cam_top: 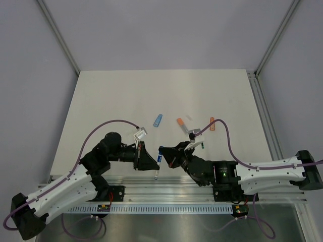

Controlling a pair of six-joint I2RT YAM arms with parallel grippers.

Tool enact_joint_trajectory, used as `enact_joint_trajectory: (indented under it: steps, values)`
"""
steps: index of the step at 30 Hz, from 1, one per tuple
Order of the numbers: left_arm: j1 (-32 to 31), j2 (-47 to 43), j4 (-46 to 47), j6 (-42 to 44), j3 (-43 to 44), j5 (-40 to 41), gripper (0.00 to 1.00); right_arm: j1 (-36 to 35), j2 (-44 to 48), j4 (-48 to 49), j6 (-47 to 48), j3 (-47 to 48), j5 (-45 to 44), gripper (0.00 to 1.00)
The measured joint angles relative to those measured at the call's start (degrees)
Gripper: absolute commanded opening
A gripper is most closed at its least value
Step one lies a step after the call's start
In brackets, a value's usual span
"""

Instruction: Insert the pens into the pen caps

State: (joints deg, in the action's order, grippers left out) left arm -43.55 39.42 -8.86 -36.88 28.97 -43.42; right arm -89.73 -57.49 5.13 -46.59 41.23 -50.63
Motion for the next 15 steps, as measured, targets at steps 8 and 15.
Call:
enact_joint_trajectory:
  steps: [8, 15]
  values:
    - [-6.36, -5.29, 13.14, -3.58, -7.06, 8.28, 0.00, 4.52, 0.81, -5.57, 5.51, 4.00, 10.51, 0.01]
    - [-6.54, -7.19, 16.35, -4.63, -7.74, 11.45, 0.00, 7.23, 0.02, -7.39, 8.22, 7.76, 14.56, 0.10]
